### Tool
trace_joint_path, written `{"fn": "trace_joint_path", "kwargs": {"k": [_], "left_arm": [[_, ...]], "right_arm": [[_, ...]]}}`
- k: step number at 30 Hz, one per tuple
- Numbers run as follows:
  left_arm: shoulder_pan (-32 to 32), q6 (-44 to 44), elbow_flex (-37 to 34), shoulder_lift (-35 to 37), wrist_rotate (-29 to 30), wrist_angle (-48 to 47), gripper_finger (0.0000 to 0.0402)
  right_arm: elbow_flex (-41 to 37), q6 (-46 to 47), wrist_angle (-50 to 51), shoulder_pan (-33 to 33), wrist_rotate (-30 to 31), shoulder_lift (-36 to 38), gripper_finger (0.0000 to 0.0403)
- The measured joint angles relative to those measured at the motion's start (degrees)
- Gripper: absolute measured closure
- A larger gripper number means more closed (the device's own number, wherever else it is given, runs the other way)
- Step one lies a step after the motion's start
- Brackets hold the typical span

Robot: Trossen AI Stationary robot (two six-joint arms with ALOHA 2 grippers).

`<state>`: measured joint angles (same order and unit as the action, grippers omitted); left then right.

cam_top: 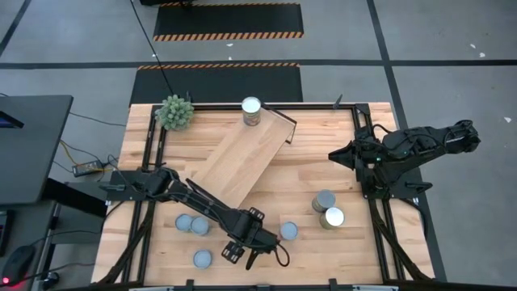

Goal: Pick and place cans onto a shelf
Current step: Put the canned carrots on the shelf

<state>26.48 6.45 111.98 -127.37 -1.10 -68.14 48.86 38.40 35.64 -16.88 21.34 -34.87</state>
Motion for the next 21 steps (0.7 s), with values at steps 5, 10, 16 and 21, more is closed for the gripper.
{"fn": "trace_joint_path", "kwargs": {"k": [5,10,16,21], "left_arm": [[-0.8,0.6,3.3,0.0,1.6,-0.5,0.0093],[-4.5,0.7,11.1,0.0,1.6,-3.1,0.0093],[-11.1,0.7,22.4,0.2,0.3,-7.6,0.0093],[-17.1,1.7,21.7,2.9,-0.4,-8.3,0.0093]], "right_arm": [[0.0,-0.7,0.0,0.0,0.0,0.0,0.0334],[0.0,-1.1,0.0,0.0,1.0,0.0,0.0334],[0.0,-2.1,0.0,0.1,3.0,0.0,0.0334],[0.0,-2.4,0.1,0.2,4.8,0.0,0.0334]]}}
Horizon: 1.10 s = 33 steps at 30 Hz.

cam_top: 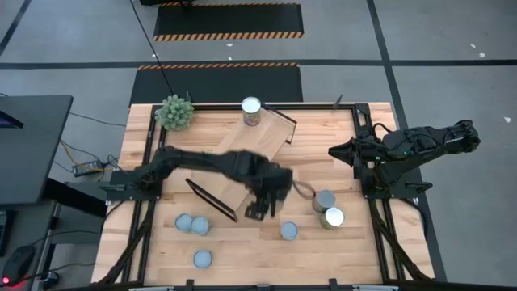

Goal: Pick and place cans onto a shelf
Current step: Put the canned carrots on the shelf

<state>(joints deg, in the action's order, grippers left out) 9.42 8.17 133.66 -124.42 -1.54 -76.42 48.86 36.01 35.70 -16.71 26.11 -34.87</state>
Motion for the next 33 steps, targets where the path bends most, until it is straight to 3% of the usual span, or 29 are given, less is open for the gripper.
{"fn": "trace_joint_path", "kwargs": {"k": [8,18,23,33], "left_arm": [[-9.0,6.3,1.2,3.9,0.9,-2.1,0.0093],[-21.4,15.1,1.1,7.1,0.8,-12.1,0.0093],[-26.8,16.9,1.1,7.7,5.2,-12.2,0.0093],[-30.2,19.7,0.9,7.5,6.3,-13.0,0.0093]], "right_arm": [[0.0,-0.1,0.2,0.0,0.6,0.0,0.0334],[0.0,-0.2,0.2,0.0,3.0,0.0,0.0334],[0.0,0.0,0.1,0.0,3.8,0.0,0.0334],[0.0,0.2,0.0,0.0,4.5,0.0,0.0334]]}}
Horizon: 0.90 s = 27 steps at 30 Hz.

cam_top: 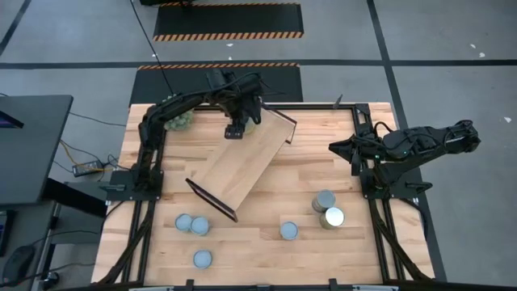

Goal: Pick and place cans onto a shelf
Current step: Put the canned carrots on the shelf

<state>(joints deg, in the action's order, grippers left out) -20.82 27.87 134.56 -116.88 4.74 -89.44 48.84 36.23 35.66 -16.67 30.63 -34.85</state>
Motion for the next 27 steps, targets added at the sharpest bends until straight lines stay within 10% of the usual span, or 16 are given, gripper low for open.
{"fn": "trace_joint_path", "kwargs": {"k": [27], "left_arm": [[1.4,-1.0,0.0,-1.6,3.3,-0.6,0.0093]], "right_arm": [[0.0,0.0,-0.5,0.0,1.0,0.0,0.0334]]}}
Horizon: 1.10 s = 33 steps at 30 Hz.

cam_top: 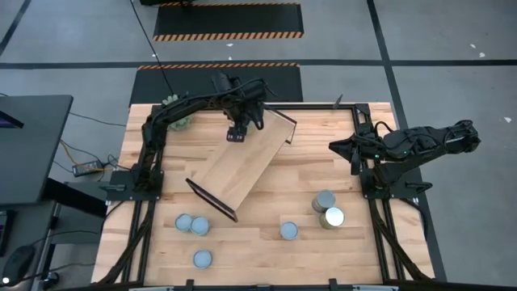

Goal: Pick and place cans onto a shelf
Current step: Put the canned carrots on the shelf

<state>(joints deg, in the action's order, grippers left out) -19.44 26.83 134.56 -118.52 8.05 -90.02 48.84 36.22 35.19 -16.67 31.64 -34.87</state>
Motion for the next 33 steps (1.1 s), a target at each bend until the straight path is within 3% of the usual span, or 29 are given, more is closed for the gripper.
{"fn": "trace_joint_path", "kwargs": {"k": [9,17,27,33], "left_arm": [[0.0,-0.9,-0.1,1.5,-0.7,0.0,0.0093],[-1.4,-1.0,-0.6,7.0,-5.5,0.2,0.0093],[-2.9,2.0,-18.2,14.8,-6.2,0.0,0.0093],[-2.9,2.4,-20.6,15.1,-2.9,2.4,0.0093]], "right_arm": [[0.0,0.2,0.0,0.0,-0.1,0.0,0.0334],[0.0,-0.1,-1.0,0.0,1.1,0.0,0.0334],[0.0,0.2,-1.3,0.0,1.8,0.0,0.0334],[0.0,0.2,-1.8,0.0,1.9,0.0,0.0334]]}}
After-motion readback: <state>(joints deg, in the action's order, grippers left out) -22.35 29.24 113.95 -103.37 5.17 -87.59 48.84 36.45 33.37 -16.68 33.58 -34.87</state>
